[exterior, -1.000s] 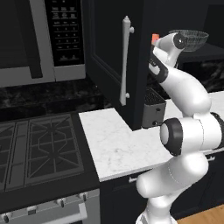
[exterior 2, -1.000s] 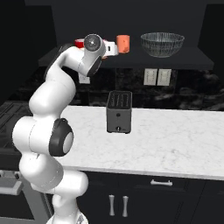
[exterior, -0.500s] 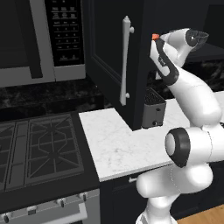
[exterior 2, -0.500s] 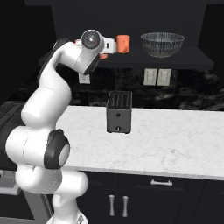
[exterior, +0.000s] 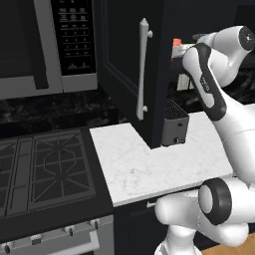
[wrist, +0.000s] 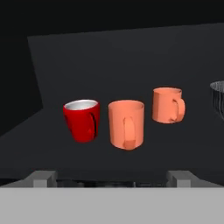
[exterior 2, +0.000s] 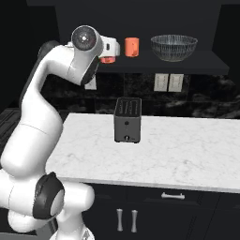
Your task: Gather all objects into one cabinet and sort the glasses and bowls to opposite sides.
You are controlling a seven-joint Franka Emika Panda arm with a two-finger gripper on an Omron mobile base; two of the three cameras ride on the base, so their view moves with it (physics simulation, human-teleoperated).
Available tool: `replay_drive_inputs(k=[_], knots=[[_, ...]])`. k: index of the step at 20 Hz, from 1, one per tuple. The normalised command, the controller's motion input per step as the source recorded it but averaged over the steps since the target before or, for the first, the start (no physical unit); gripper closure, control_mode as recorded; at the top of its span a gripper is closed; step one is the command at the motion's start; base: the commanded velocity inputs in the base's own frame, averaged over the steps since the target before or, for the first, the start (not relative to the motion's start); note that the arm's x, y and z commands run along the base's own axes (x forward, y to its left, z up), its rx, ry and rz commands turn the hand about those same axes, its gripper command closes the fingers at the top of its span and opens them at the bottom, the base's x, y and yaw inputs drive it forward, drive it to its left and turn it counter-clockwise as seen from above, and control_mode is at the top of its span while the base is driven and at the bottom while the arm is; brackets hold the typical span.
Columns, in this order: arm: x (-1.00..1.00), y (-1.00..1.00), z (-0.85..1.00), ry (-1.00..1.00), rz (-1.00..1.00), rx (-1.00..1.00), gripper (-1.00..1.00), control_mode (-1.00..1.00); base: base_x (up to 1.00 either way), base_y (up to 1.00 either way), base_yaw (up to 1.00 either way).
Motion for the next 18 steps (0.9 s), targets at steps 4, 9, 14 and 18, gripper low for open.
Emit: replay_drive_inputs(k=[4, 9, 14, 18], knots=[[-1.00, 0.00, -0.19, 0.00, 0.06, -0.18, -1.00, -1.00, 0.00, 0.00, 0.00], [-1.00, 0.00, -0.40, 0.00, 0.00, -0.03, -1.00, -1.00, 0.00, 0.00, 0.00], [-1.00, 0.00, -0.16, 0.00, 0.00, 0.01, -1.00, -1.00, 0.00, 0.00, 0.00], [-1.00, 0.00, -0.01, 0.00, 0.00, 0.04, -1.00, -1.00, 0.00, 0.00, 0.00]])
